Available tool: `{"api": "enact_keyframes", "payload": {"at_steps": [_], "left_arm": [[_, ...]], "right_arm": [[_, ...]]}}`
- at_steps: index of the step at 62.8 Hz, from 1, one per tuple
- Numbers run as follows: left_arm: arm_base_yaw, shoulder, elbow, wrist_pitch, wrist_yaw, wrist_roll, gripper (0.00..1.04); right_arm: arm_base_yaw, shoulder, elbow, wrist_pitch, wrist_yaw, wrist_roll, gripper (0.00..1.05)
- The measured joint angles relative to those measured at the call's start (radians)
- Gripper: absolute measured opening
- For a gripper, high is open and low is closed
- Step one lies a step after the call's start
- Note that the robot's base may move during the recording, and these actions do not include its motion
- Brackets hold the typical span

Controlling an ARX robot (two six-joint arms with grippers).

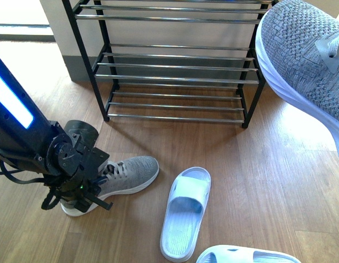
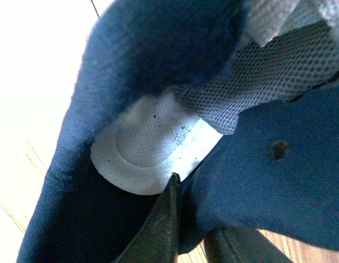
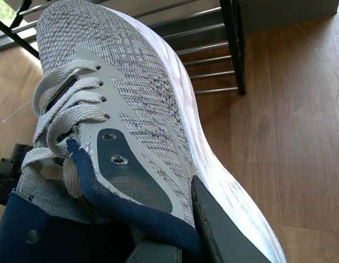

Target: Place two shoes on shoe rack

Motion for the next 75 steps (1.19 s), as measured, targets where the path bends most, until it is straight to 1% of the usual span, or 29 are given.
{"api": "enact_keyframes", "payload": {"at_steps": [2, 11, 24, 37, 46, 53, 62, 70, 75], "left_arm": [[0.001, 0.001, 0.000, 0.006, -0.003, -0.007, 0.02], [0.010, 0.001, -0.008, 0.044, -0.006, -0.047, 0.02], [0.021, -0.075, -0.100, 0.169, -0.017, -0.178, 0.02], [0.016, -0.343, -0.279, 0.322, -0.092, -0.275, 0.02], [0.008, -0.606, -0.465, 0.388, -0.157, -0.301, 0.02], [-0.006, -0.811, -0.594, 0.389, -0.193, -0.288, 0.02], [-0.040, -1.099, -0.711, 0.327, -0.227, -0.245, 0.02], [-0.103, -1.408, -0.785, 0.189, -0.295, -0.182, 0.02], [-0.139, -1.538, -0.805, 0.109, -0.342, -0.164, 0.02]], "right_arm": [[0.000, 0.000, 0.000, 0.000, 0.000, 0.000, 0.01], [0.000, 0.000, 0.000, 0.000, 0.000, 0.000, 0.01], [0.000, 0.000, 0.000, 0.000, 0.000, 0.000, 0.01], [0.000, 0.000, 0.000, 0.000, 0.000, 0.000, 0.01], [0.000, 0.000, 0.000, 0.000, 0.000, 0.000, 0.01], [0.000, 0.000, 0.000, 0.000, 0.000, 0.000, 0.01], [0.000, 0.000, 0.000, 0.000, 0.000, 0.000, 0.01], [0.000, 0.000, 0.000, 0.000, 0.000, 0.000, 0.01], [0.000, 0.000, 0.000, 0.000, 0.000, 0.000, 0.01]]}}
